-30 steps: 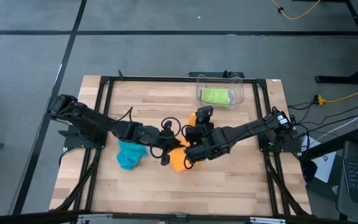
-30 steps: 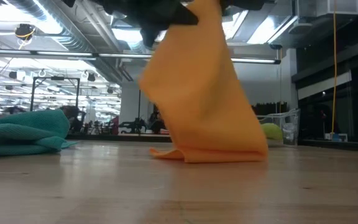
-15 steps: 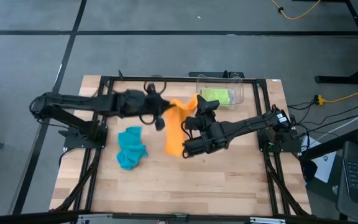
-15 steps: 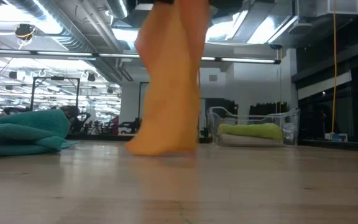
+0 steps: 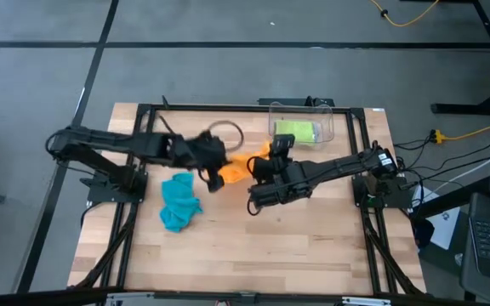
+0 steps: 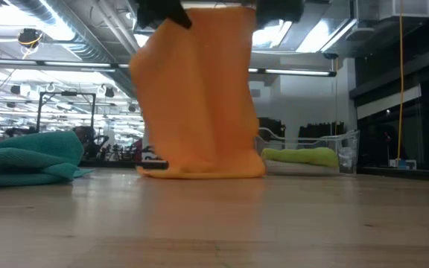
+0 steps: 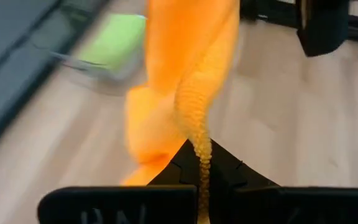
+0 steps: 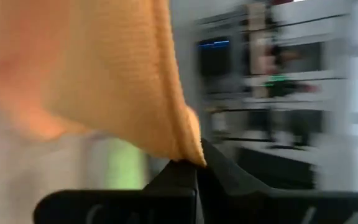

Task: Fold microfiber towels
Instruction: Fold the orange microfiber

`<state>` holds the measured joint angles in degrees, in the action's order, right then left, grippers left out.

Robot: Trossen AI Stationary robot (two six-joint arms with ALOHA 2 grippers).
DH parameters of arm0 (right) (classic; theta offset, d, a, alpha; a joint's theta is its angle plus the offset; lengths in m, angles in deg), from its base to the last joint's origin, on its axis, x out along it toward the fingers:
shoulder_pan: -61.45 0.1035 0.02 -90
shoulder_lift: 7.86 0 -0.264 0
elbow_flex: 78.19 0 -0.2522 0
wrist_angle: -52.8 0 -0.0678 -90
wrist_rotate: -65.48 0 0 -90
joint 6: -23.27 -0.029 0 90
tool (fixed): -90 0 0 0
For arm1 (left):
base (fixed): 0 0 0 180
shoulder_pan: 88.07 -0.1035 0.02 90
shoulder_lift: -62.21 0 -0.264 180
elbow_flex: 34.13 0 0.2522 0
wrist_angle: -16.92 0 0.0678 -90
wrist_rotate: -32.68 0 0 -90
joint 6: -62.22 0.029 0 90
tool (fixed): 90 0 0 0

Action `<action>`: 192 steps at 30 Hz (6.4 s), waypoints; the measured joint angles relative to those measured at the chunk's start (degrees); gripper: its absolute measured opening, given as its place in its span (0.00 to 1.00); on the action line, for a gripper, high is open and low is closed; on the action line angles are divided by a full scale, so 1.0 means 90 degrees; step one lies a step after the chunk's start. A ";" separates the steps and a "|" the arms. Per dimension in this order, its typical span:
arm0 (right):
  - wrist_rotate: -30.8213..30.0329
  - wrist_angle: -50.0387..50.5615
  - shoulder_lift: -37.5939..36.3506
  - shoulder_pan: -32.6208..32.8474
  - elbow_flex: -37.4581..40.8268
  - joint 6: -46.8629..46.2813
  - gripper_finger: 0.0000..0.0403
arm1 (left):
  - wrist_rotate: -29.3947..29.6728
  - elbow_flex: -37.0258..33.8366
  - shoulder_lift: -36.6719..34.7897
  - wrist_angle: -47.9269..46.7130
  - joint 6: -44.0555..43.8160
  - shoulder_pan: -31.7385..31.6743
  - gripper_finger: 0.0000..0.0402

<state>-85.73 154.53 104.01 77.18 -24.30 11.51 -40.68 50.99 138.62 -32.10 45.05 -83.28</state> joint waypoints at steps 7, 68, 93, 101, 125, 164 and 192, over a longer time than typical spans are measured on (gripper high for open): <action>0.3329 0.0034 0.0000 0.0313 0.0007 -0.0488 0.00 | -0.0345 -0.0075 0.0727 0.0011 -0.0742 0.1003 0.00; 0.4757 -0.2238 0.0685 0.2991 0.0034 -0.3097 0.26 | -0.1293 -0.0066 0.2164 -0.0704 -0.2407 0.2907 0.35; 0.4080 -0.2501 0.0685 0.3511 0.0034 -0.3525 0.26 | -0.2237 -0.0476 0.2159 -0.1605 0.0118 0.1723 0.39; 0.4080 -0.2518 0.0685 0.3511 0.0034 -0.3522 0.26 | -0.3022 -0.0479 0.1733 -0.1667 0.0944 0.1183 0.39; 0.3757 -0.2804 0.0685 0.3526 0.0036 -0.3491 0.26 | -0.0121 -0.5691 -0.2368 0.4721 -0.2345 0.2353 0.39; 0.3355 -0.2824 0.0685 0.3523 0.0036 -0.3467 0.26 | -0.0196 -0.5604 0.0575 0.7025 -0.3158 0.3419 0.39; 0.3308 -0.2821 0.0685 0.3523 0.0036 -0.3457 0.26 | -0.1067 -0.5511 0.0573 0.6473 -0.3408 0.3340 0.39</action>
<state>-55.97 129.14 110.18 108.89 -23.98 -19.60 -50.28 1.39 143.77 26.16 14.38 -53.22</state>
